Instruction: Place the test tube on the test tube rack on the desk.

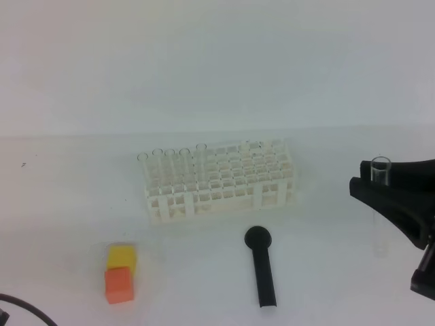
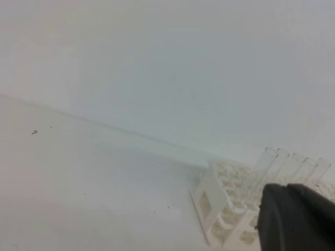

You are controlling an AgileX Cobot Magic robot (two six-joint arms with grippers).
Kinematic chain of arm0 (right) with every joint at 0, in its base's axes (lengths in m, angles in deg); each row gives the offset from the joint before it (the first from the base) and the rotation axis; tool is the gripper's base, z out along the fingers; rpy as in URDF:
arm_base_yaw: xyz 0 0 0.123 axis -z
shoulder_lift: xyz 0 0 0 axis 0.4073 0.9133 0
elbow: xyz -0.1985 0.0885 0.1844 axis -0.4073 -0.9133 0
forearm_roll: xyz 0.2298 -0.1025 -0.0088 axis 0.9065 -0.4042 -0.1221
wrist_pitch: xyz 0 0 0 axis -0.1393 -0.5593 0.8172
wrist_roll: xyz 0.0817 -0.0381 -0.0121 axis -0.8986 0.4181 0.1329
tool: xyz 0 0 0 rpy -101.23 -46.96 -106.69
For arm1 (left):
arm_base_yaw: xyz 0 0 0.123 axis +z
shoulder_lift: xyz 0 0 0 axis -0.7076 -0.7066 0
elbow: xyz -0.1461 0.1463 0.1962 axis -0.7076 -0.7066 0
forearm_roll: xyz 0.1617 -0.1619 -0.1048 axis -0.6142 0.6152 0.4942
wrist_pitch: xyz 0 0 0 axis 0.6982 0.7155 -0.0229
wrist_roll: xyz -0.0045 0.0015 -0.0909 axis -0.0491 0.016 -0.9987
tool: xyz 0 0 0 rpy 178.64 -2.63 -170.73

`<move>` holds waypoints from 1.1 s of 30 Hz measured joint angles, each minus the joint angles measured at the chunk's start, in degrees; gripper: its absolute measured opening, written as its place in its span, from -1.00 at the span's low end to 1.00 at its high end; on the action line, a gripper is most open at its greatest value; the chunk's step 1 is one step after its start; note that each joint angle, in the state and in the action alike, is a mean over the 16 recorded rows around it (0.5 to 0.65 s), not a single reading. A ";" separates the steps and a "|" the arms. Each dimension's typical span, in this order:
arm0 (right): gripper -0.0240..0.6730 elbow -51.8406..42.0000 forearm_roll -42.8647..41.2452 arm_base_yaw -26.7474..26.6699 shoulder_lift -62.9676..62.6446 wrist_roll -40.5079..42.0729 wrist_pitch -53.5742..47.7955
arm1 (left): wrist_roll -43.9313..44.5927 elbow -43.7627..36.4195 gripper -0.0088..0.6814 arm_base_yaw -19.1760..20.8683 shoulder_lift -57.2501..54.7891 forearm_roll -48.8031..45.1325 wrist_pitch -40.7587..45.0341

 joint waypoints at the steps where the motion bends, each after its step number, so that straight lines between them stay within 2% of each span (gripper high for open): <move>1: -0.58 0.00 -0.01 0.00 0.00 0.22 0.22 | -0.02 0.00 -0.98 0.00 0.00 0.00 0.01; 6: -0.58 0.00 -2.18 0.00 0.12 -1.49 2.86 | -0.13 0.00 -0.98 0.00 0.00 0.00 0.03; 10: -0.58 0.06 -9.79 -0.02 0.80 -10.95 7.18 | -0.22 0.00 -0.98 0.00 0.00 0.00 0.04; 14: -0.58 0.16 -24.08 -0.44 2.11 -29.66 13.93 | -0.26 0.00 -0.98 0.00 0.00 0.00 0.05; 21: -0.58 1.29 -60.42 -4.14 7.04 -74.22 27.65 | -0.04 0.00 -0.98 0.00 0.00 0.00 0.06; 24: -0.58 2.65 -74.23 -6.99 10.69 -89.82 33.78 | 0.39 0.00 -0.98 0.00 0.00 0.00 0.08; 28: -0.58 4.90 -87.15 -11.03 17.07 -102.68 44.25 | 0.97 0.00 -0.98 0.00 0.00 0.00 0.07; 33: -0.58 8.97 -93.79 -14.99 27.09 -108.37 57.79 | 1.70 0.00 -0.98 0.00 0.00 0.00 0.06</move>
